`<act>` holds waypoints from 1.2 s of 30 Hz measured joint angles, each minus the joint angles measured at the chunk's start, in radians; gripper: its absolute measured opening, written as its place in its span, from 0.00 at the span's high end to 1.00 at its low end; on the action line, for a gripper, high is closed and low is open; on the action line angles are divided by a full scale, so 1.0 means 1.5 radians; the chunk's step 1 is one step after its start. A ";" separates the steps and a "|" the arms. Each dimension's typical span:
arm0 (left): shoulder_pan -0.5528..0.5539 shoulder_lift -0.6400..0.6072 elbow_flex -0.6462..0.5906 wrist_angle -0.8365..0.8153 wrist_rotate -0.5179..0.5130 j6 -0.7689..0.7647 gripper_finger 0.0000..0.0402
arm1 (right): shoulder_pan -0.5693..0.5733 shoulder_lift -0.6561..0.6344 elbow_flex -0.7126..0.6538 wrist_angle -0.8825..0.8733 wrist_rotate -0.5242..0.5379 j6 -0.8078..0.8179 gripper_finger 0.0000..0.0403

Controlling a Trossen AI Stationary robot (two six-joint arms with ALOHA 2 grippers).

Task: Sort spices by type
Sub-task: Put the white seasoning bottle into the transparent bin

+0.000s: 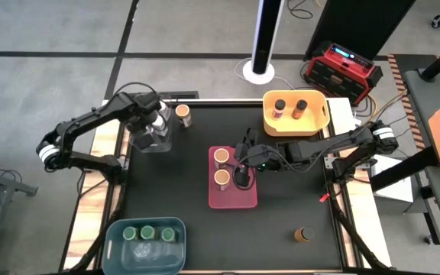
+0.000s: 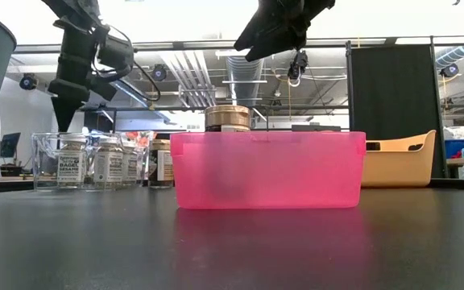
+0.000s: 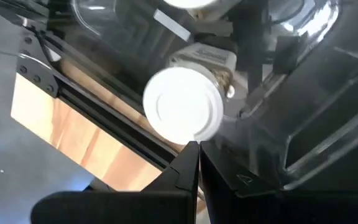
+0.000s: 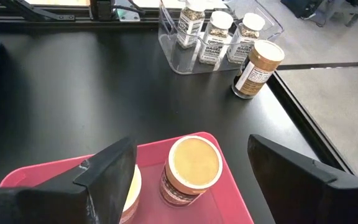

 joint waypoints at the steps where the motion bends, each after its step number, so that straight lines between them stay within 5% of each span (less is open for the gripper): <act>1: 0.000 0.000 0.000 0.005 -0.001 0.000 1.00 | 0.000 0.000 0.000 0.000 0.000 0.000 0.26; 25: 0.000 0.000 -0.025 0.016 0.050 -0.001 1.00 | 0.000 0.000 0.000 -0.001 0.000 0.006 0.25; 36: 0.000 0.000 -0.047 0.041 -0.038 0.000 1.00 | 0.000 0.000 0.000 0.000 0.000 0.006 0.25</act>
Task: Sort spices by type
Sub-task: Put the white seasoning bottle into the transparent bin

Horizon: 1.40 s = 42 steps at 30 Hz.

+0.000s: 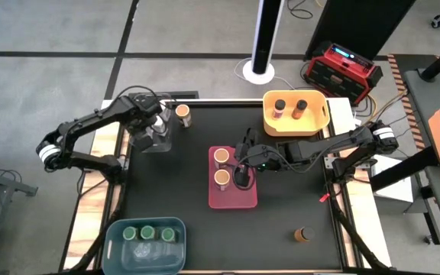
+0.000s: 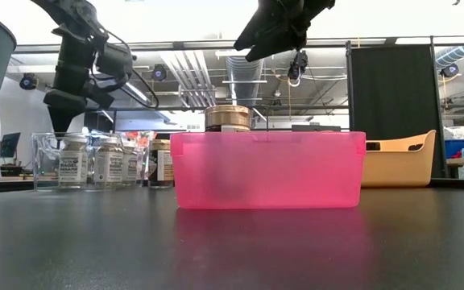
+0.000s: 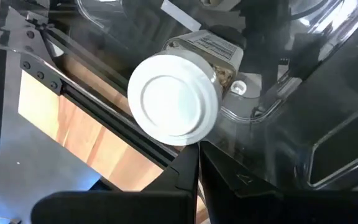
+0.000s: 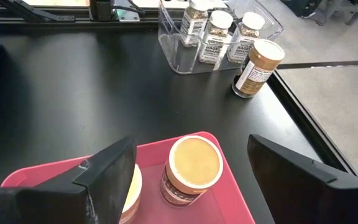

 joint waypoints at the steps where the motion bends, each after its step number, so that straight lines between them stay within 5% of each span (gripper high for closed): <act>1: 0.000 0.000 0.000 0.002 0.000 0.000 1.00 | 0.000 0.000 0.000 0.000 0.000 0.000 0.26; 12: -0.002 -0.001 0.058 -0.057 0.006 -0.038 1.00 | 0.000 0.000 0.000 0.000 0.000 0.000 0.24; 21: -0.013 0.012 0.083 0.109 0.070 -0.025 1.00 | 0.000 0.000 0.000 0.002 0.000 0.000 0.24; 42: -0.018 0.064 0.083 0.101 0.039 -0.036 1.00 | 0.000 0.000 0.000 0.000 0.000 -0.001 0.23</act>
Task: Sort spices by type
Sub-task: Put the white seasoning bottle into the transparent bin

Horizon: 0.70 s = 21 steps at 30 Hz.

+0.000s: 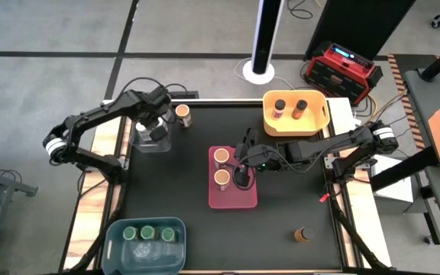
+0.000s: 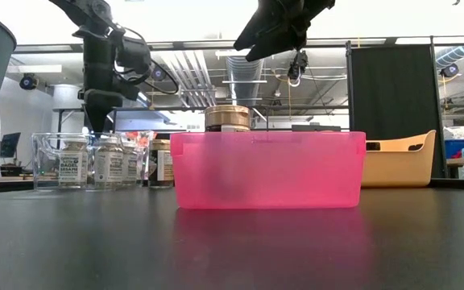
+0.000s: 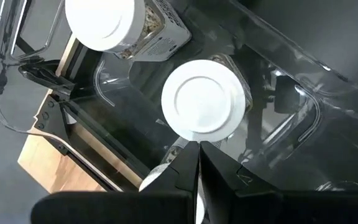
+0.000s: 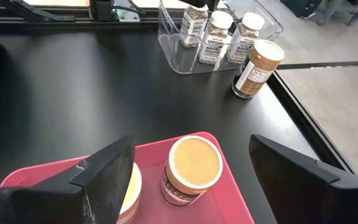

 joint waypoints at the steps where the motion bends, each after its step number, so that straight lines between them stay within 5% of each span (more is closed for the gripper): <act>1: 0.000 0.000 0.000 -0.002 0.000 0.000 1.00 | 0.000 0.000 0.000 0.000 0.000 -0.001 0.23; 21: 0.000 0.016 -0.001 0.016 -0.036 0.006 1.00 | 0.000 0.000 0.000 0.000 0.000 0.000 0.25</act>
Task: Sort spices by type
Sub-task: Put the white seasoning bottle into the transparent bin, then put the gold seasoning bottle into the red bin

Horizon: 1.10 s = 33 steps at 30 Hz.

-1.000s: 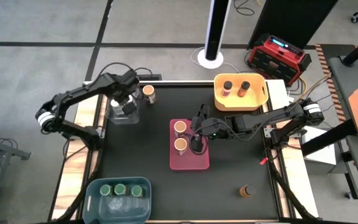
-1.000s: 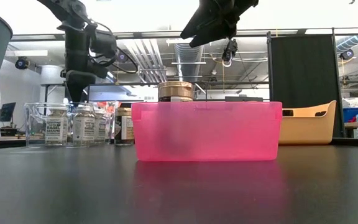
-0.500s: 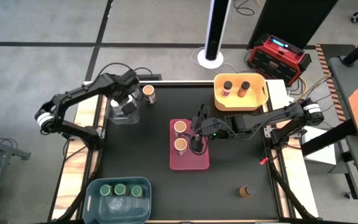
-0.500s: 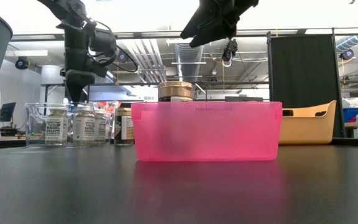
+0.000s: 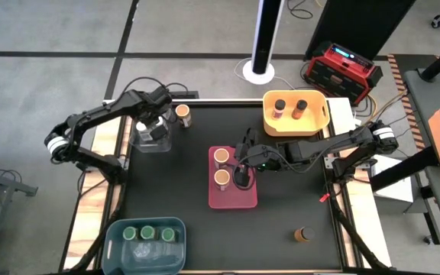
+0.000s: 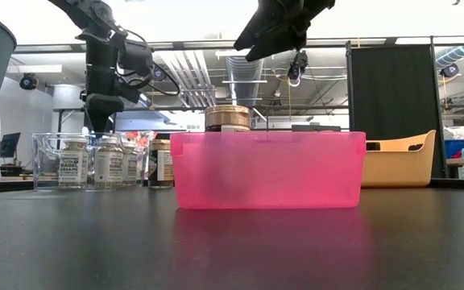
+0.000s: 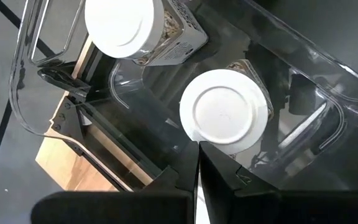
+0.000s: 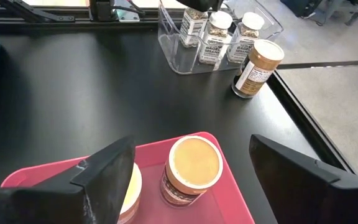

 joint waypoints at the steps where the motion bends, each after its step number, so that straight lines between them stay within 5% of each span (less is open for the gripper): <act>1: 0.000 0.000 0.000 0.000 0.000 -0.001 1.00 | 0.000 0.000 0.000 0.000 0.000 0.000 0.24; 33: -0.003 -0.004 0.024 -0.038 0.039 -0.041 1.00 | 0.000 0.000 0.000 0.000 0.000 0.000 0.24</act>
